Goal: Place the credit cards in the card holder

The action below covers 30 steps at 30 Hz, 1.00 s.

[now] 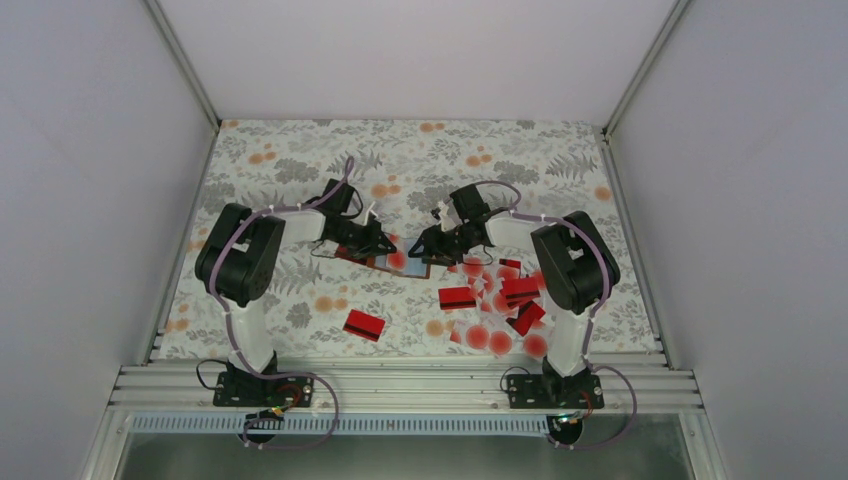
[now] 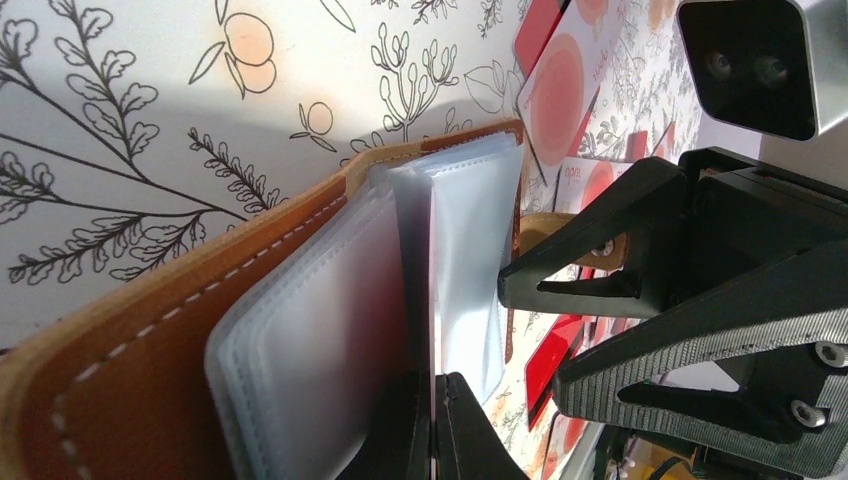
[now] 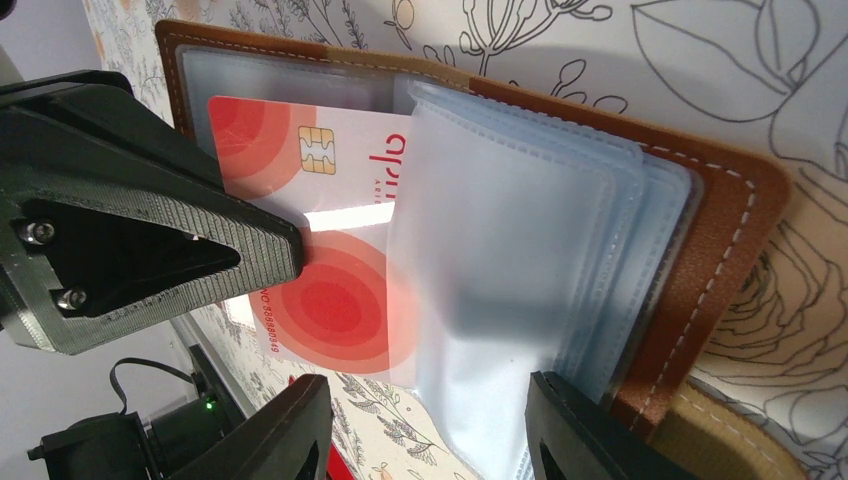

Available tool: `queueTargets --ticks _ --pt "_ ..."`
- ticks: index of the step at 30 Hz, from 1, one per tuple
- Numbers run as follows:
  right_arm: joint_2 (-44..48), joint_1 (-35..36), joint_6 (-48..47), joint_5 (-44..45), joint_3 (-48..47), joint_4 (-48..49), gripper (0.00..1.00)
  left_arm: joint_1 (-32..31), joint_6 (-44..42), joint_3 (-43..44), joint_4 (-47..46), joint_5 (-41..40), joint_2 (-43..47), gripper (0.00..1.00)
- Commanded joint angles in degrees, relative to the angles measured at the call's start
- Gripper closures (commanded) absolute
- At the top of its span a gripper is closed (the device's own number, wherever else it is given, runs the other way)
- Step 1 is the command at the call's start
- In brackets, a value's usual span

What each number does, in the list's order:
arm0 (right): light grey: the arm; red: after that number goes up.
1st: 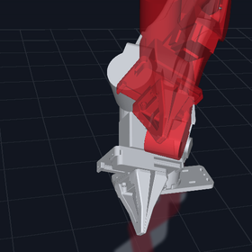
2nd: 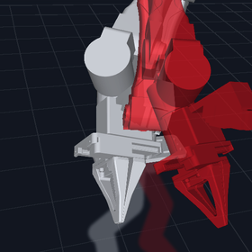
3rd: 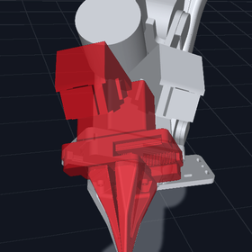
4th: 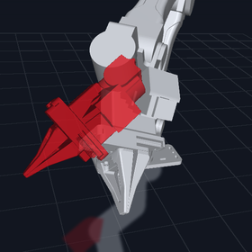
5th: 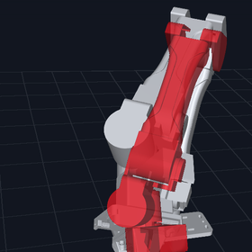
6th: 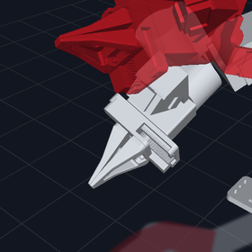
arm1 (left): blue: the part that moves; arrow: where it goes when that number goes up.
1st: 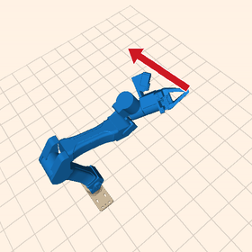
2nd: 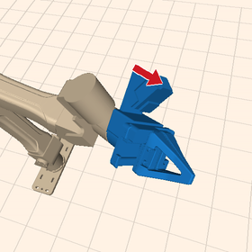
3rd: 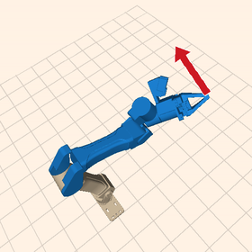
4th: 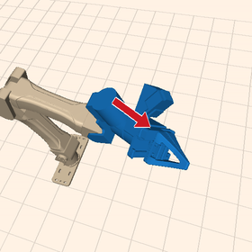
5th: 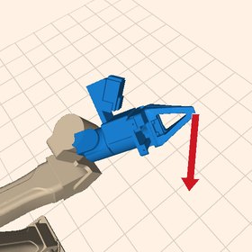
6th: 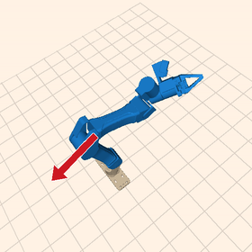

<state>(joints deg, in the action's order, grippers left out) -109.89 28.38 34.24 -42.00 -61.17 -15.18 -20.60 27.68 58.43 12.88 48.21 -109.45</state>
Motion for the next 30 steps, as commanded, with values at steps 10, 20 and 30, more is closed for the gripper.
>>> queueTargets --ticks 10,20,30 --pt "-0.71 0.23 -1.35 6.62 0.38 -5.85 0.49 0.45 -1.69 1.26 0.43 3.09 -3.49 0.98" --pt "0.57 0.33 -2.24 7.23 -2.55 -8.43 0.47 -0.11 -1.91 2.16 1.36 2.52 -4.06 0.98" --pt "2.86 0.26 -3.08 10.56 -6.32 -12.14 0.45 -1.20 -1.97 3.68 2.84 0.83 -4.90 0.98"
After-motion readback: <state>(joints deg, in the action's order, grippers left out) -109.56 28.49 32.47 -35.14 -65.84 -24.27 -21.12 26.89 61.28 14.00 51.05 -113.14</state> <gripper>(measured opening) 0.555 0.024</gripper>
